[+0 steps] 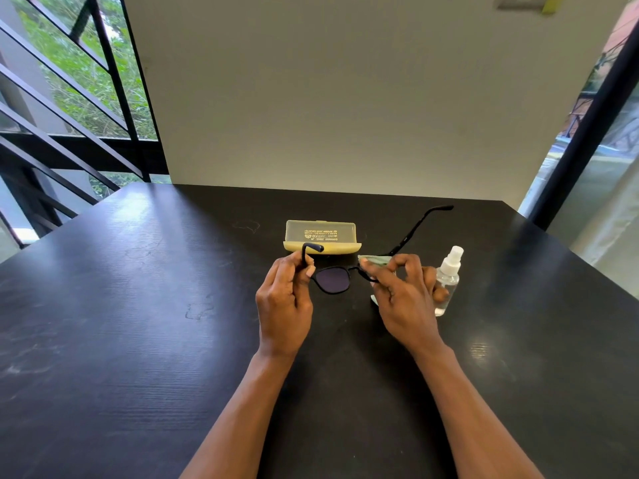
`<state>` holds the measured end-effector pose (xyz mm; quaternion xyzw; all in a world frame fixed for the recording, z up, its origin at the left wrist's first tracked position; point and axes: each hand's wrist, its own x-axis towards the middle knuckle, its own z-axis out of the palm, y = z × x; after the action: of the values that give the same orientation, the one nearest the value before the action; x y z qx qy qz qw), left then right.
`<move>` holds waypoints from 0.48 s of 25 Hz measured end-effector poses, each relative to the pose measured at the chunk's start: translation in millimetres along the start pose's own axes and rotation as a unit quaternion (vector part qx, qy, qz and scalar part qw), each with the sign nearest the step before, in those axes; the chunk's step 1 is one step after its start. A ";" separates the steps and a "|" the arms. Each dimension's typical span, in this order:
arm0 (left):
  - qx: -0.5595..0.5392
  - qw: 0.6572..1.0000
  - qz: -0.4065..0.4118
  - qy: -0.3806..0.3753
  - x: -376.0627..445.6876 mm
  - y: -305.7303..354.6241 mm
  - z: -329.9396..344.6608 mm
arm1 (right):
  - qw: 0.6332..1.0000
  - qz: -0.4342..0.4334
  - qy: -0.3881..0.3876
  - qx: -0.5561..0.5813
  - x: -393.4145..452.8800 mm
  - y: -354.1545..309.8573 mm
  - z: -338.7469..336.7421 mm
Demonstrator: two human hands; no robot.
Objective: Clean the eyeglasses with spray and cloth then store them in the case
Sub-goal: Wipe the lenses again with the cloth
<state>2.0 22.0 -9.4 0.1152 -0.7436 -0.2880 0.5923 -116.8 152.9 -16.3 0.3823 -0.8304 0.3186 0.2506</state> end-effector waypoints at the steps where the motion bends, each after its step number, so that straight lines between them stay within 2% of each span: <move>1: 0.004 1.000 -0.002 0.002 -0.1 -0.6 0.3 | 1.000 0.003 0.005 0.021 0.1 -0.2 0.0; 6: 0.001 1.000 -0.017 0.010 0.2 -4.5 -0.8 | 0.996 -0.042 0.073 0.011 -2.7 1.9 -0.7; 9: -0.004 1.000 -0.028 0.011 1.0 -6.2 -1.1 | 0.992 -0.032 0.111 -0.047 -2.9 3.0 -0.6; 12: -0.014 0.999 -0.036 0.008 2.0 -8.0 -1.2 | 0.987 -0.014 0.118 -0.107 -3.0 1.5 2.9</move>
<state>1.3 14.2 -12.1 0.1358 -0.7297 -0.3188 0.5894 -116.8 153.0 -20.7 0.3247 -0.8191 0.2669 0.3905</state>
